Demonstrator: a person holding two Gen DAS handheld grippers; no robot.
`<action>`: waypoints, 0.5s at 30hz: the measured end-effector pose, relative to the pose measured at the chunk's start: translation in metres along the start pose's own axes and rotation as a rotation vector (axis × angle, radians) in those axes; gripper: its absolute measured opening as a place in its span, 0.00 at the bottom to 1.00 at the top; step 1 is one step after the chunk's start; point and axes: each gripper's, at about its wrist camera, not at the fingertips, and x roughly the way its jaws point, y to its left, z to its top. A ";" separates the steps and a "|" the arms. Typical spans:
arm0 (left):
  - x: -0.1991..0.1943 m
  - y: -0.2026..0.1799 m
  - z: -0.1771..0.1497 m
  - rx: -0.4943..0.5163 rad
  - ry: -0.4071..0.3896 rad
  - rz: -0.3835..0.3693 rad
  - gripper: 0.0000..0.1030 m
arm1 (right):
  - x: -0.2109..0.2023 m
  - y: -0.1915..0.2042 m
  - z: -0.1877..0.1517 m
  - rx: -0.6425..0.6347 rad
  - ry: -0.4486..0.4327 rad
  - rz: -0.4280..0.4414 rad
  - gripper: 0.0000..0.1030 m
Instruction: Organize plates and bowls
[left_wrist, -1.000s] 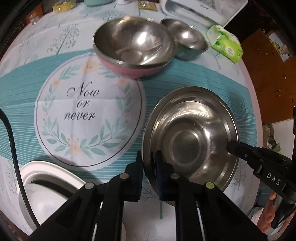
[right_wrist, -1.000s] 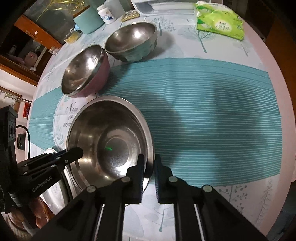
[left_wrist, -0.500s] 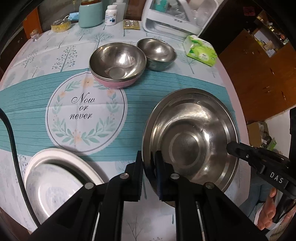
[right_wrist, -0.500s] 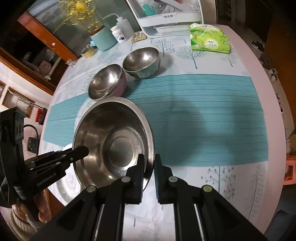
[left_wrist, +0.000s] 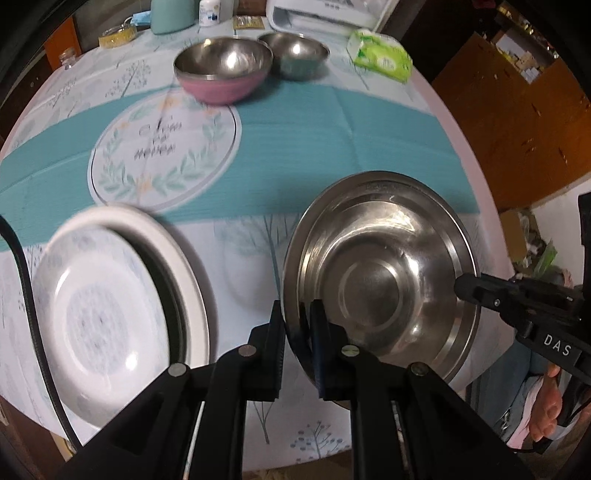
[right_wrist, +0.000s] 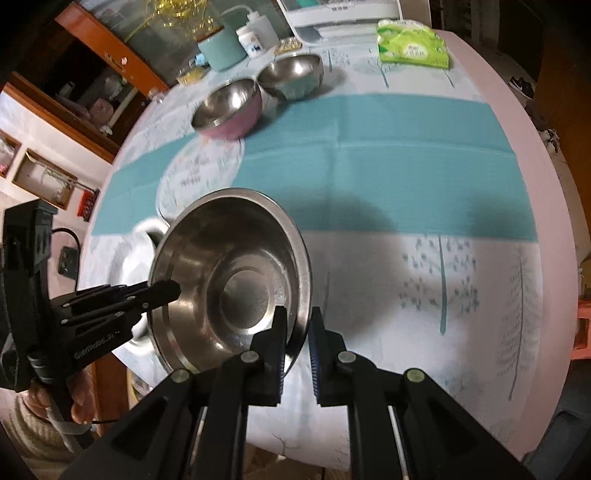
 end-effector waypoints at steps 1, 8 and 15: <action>0.004 -0.001 -0.006 0.004 0.007 0.011 0.11 | 0.004 0.000 -0.005 -0.004 0.010 -0.010 0.11; 0.020 0.003 -0.027 -0.019 0.054 0.009 0.11 | 0.022 0.000 -0.028 -0.006 0.059 -0.028 0.11; 0.025 0.007 -0.034 -0.027 0.062 0.019 0.12 | 0.028 0.003 -0.030 -0.022 0.069 -0.040 0.11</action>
